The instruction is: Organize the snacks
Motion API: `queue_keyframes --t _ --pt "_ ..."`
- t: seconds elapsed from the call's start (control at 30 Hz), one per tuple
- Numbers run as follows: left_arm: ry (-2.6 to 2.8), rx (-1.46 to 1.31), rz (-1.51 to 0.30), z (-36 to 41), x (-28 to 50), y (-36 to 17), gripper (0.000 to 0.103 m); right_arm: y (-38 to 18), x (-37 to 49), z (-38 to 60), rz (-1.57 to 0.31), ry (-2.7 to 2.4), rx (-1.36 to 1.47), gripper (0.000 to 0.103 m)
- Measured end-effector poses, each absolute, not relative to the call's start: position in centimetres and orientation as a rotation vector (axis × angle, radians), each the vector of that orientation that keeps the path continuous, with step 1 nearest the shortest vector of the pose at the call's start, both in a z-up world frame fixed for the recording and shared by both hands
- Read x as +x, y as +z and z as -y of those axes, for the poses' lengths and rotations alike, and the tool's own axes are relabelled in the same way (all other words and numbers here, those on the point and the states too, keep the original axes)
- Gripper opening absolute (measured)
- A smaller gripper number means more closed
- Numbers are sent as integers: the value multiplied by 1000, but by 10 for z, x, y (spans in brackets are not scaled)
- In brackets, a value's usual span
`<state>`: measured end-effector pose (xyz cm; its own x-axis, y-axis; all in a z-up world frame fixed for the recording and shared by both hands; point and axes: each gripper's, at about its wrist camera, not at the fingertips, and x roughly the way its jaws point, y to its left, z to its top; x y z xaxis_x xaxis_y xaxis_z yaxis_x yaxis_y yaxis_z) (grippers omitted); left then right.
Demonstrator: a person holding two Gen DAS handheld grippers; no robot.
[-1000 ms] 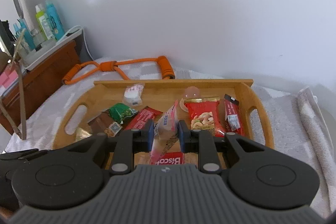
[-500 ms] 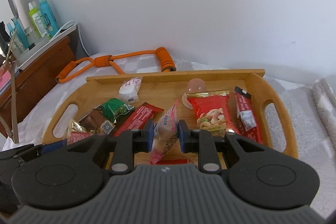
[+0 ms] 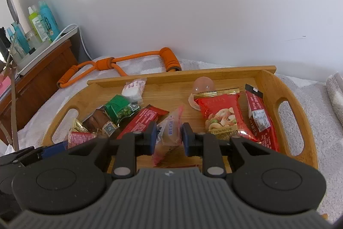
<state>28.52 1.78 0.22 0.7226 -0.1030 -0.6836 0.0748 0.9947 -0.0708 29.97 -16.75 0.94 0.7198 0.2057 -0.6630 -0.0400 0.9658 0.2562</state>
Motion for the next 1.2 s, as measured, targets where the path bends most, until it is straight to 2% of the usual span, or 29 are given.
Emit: queue_keyframes --t 0.5,0.57,0.67,0.7,0.73,0.77,0.97,1.03,1.2 --pt "-83 -45 -757 -16 285 3 64 14 292 170 -740 140 228 38" --pt "-81 -48 -758 -17 285 4 66 17 291 170 -734 139 228 41" --pt "-83 -43 -749 -17 283 7 72 22 289 171 -722 140 227 48" --pt "-88 -42 -745 -17 281 9 78 24 288 171 -717 139 224 56" --pt "-94 -44 -740 -17 280 10 85 26 286 170 -713 140 219 59" --pt "-97 -45 -732 -16 279 12 88 27 285 170 -710 142 214 60" --pt "-96 -36 -723 -15 272 23 94 39 275 167 -685 140 185 69" --pt "-107 -43 -726 -15 268 26 99 44 271 167 -673 137 174 76" --pt "-100 -27 -711 -15 254 37 103 58 256 168 -642 138 158 86"
